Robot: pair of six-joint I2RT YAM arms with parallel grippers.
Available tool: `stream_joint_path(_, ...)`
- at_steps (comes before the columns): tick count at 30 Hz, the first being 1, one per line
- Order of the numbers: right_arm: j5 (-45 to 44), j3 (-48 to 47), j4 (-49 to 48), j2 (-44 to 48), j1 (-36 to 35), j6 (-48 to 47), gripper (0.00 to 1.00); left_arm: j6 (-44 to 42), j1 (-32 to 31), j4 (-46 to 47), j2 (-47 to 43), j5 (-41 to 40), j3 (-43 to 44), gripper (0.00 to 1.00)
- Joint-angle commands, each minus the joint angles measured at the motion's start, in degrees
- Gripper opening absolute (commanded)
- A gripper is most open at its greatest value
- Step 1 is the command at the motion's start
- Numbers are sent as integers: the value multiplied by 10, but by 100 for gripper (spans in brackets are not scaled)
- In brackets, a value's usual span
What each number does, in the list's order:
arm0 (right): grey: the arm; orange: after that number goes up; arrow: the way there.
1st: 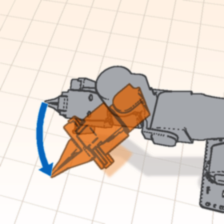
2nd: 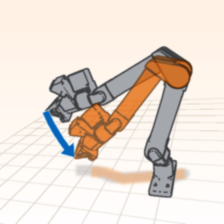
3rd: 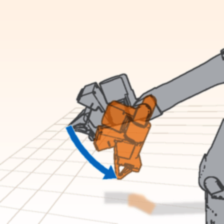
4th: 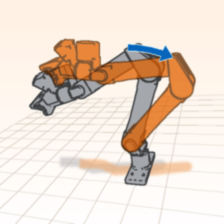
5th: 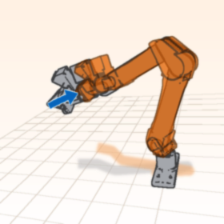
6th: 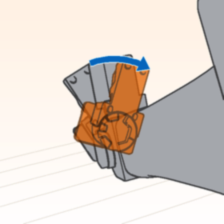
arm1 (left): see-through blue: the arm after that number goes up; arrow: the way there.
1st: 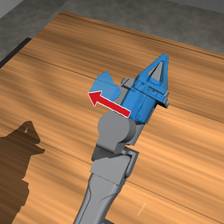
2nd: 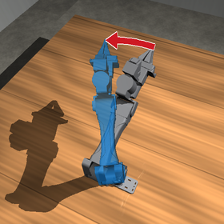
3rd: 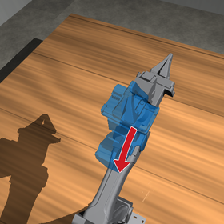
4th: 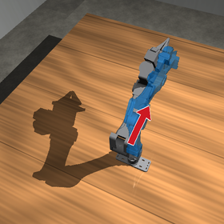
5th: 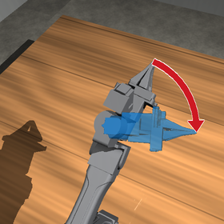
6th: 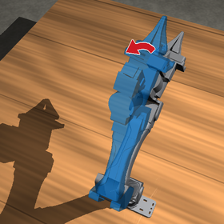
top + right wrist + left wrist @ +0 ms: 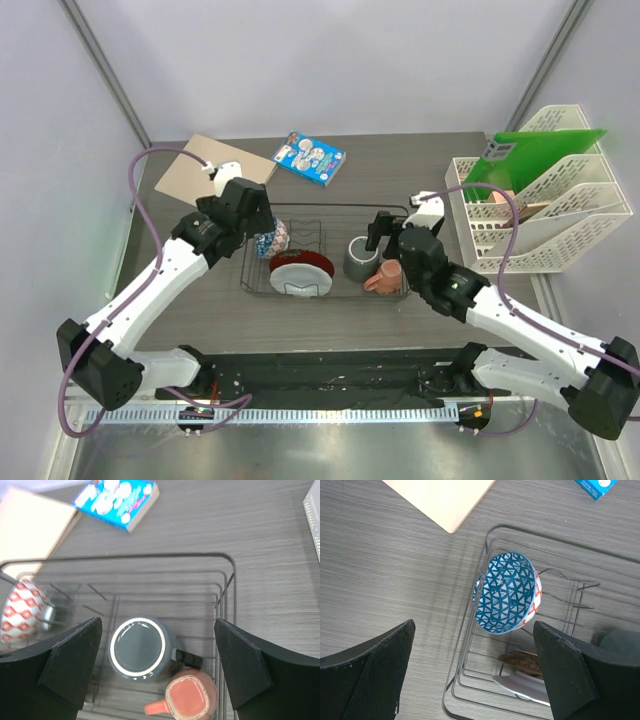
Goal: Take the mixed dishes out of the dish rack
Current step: Pick up the bowl from the dish rack.
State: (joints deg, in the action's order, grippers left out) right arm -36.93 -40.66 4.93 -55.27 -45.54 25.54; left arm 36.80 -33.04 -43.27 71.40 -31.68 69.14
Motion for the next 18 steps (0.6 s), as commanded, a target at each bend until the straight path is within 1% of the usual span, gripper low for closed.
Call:
stream_joint_path(1, 32, -72, 37, -66, 0, -40, 100, -29, -3, 34, -8, 51, -13, 100)
stream_joint_path(3, 25, -87, 46, -83, 0, -18, 100, -37, -3, 50, -10, 72, -19, 100)
stream_joint_path(6, -8, -69, 29, -88, 1, 27, 100, -23, -3, 53, -6, 68, -23, 100)
stream_joint_path(8, 11, -37, -13, -60, 0, 14, 100, -16, -2, 47, 1, 45, -18, 100)
stream_joint_path(9, 51, -27, -28, -50, 1, -10, 100, -11, -3, 45, 5, 37, -16, 100)
stream_joint_path(12, 87, 3, -83, -20, 0, -23, 99, -8, -2, 41, 27, 22, 1, 100)
stream_joint_path(15, 91, 8, -87, -19, 0, -35, 100, -9, -3, 37, 60, 14, 28, 100)
stream_joint_path(18, 87, -3, -70, -33, 0, -34, 100, -10, -3, 27, 97, 3, 55, 100)
